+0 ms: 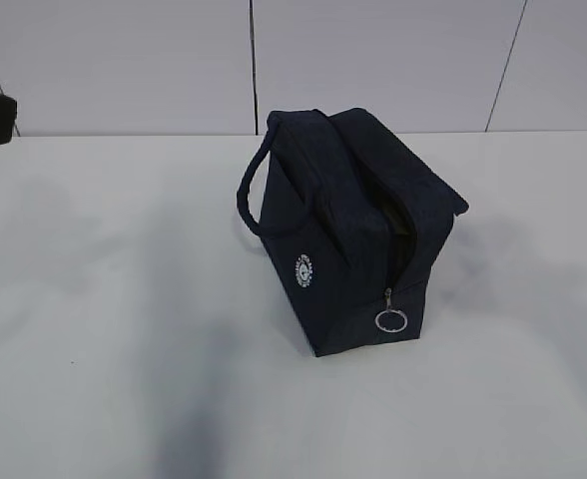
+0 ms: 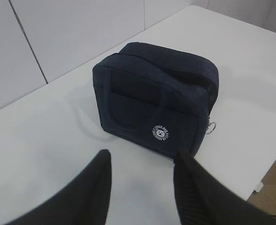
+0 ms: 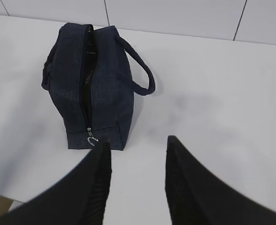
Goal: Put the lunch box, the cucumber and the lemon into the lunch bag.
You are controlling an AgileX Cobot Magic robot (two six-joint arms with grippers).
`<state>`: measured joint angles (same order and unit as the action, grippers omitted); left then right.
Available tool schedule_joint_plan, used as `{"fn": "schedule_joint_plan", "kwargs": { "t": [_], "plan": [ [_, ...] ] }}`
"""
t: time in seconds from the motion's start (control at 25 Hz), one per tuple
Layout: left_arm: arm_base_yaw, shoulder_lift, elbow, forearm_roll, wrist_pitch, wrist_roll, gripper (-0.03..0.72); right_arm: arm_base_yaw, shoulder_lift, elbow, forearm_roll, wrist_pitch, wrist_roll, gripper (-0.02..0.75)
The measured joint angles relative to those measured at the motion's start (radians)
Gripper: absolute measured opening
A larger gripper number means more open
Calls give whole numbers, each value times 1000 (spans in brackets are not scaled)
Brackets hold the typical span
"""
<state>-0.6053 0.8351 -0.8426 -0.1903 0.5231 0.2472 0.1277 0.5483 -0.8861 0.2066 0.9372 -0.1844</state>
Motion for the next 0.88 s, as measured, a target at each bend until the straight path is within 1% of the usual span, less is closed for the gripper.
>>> {"fn": "schedule_joint_plan", "kwargs": {
  "t": [0.16,0.4,0.6,0.88],
  "plan": [
    [0,0,0,0,-9,0,319,0,7,0,83,-4,1,300],
    [0,0,0,0,-27,0,315,0,119,0,201,14,-4,300],
    [0,0,0,-12,-27,0,299,0,241,0,326,74,-81,300],
    [0,0,0,-16,-27,0,298,0,327,1,329,95,-150,300]
  ]
}}
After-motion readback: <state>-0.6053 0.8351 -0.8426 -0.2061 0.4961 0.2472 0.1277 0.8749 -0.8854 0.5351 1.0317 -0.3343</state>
